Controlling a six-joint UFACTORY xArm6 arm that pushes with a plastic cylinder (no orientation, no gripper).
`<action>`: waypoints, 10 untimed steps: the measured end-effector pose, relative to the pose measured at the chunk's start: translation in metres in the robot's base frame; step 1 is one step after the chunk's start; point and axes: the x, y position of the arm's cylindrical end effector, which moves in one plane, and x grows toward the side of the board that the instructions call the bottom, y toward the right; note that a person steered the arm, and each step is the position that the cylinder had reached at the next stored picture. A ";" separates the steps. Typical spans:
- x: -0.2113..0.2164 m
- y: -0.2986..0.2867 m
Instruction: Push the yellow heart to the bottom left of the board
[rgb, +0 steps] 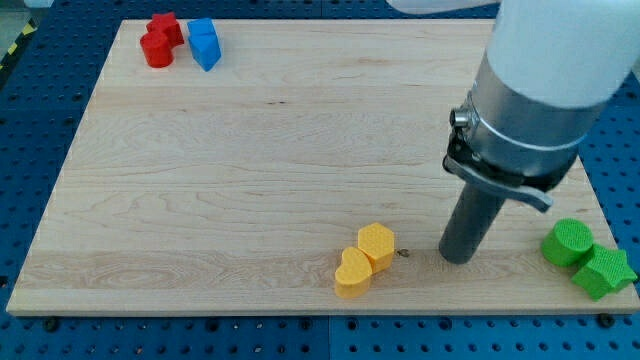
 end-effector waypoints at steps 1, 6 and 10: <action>0.023 0.000; 0.022 -0.028; 0.022 -0.070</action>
